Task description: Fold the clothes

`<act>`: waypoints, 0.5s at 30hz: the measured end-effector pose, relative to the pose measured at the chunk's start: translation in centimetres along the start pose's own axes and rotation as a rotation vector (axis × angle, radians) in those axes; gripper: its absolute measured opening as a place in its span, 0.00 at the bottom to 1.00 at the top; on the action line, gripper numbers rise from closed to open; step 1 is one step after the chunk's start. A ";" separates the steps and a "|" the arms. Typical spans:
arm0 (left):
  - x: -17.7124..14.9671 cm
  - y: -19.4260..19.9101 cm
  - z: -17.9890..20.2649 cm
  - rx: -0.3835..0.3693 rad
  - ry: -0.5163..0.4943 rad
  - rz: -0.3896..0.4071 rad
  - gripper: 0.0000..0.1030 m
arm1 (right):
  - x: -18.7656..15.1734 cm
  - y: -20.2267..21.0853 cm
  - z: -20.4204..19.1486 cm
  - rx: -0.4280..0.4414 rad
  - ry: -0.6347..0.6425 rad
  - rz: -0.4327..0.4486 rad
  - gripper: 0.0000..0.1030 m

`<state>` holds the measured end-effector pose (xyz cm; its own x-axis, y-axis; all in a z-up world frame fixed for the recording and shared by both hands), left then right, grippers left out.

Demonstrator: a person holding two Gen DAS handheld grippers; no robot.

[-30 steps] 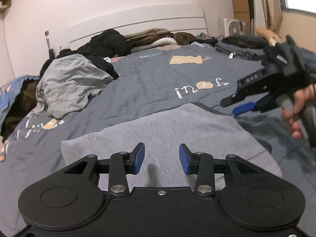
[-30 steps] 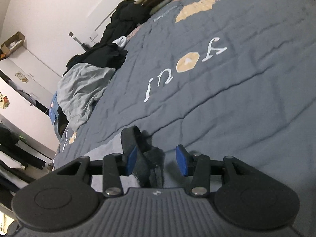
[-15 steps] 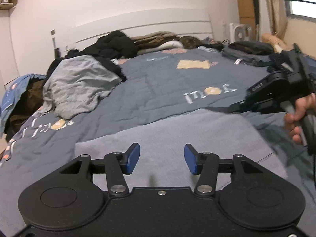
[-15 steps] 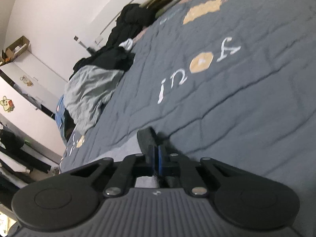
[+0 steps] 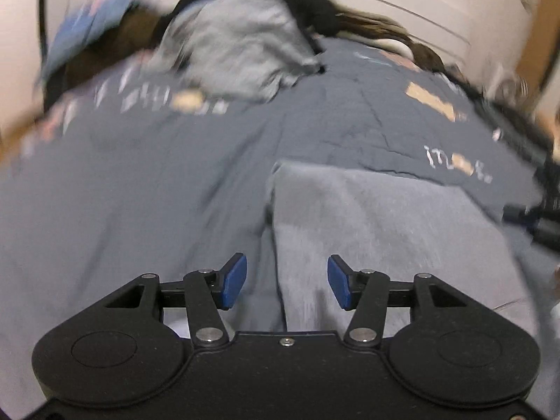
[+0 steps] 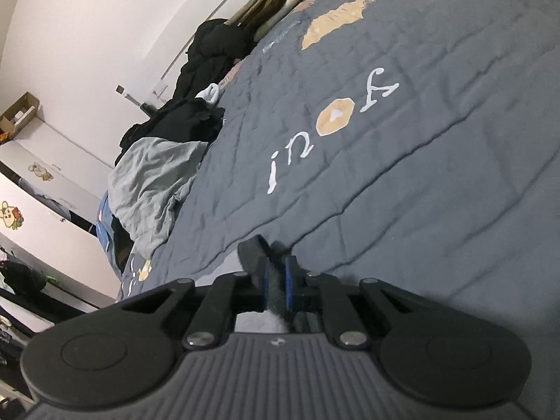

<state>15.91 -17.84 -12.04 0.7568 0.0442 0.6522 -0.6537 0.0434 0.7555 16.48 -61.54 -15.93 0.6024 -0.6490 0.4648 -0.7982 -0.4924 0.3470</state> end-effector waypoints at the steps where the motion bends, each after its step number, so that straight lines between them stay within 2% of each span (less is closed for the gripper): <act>1: -0.5 -0.1 -0.6 -0.042 0.041 -0.031 0.50 | -0.2 0.2 -0.3 0.010 -0.001 -0.002 0.12; 2: -0.9 -0.1 -1.2 -0.083 0.080 -0.061 0.50 | -0.5 0.3 -0.7 0.020 -0.002 -0.005 0.14; 5: -1.9 0.0 -1.9 -0.186 0.157 -0.128 0.49 | -1.6 0.7 -2.1 0.032 -0.001 -0.027 0.29; 7: -2.4 0.0 -2.5 -0.206 0.184 -0.155 0.47 | -2.6 1.1 -3.2 0.041 0.019 -0.038 0.39; 12: -3.8 0.3 -4.2 -0.241 0.277 -0.194 0.47 | -4.7 2.6 -5.5 0.032 0.053 -0.032 0.45; 15: -4.3 0.1 -3.8 -0.254 0.258 -0.222 0.47 | -6.7 3.9 -6.0 0.023 0.054 -0.041 0.47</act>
<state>12.60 -14.26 -15.04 0.8744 0.2532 0.4139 -0.4797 0.3236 0.8156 9.31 -55.60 -12.80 0.6329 -0.5961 0.4940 -0.7723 -0.5315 0.3480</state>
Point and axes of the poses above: each gripper's, at about its wrist camera, not at the fingertips, and y roughly against the way its jaws point, z to its right, x to its top, the point moved 4 cm from there along -y, roughly the way its jaws point, and after that the axes turned 13 degrees about x, right-handed, at the moved point
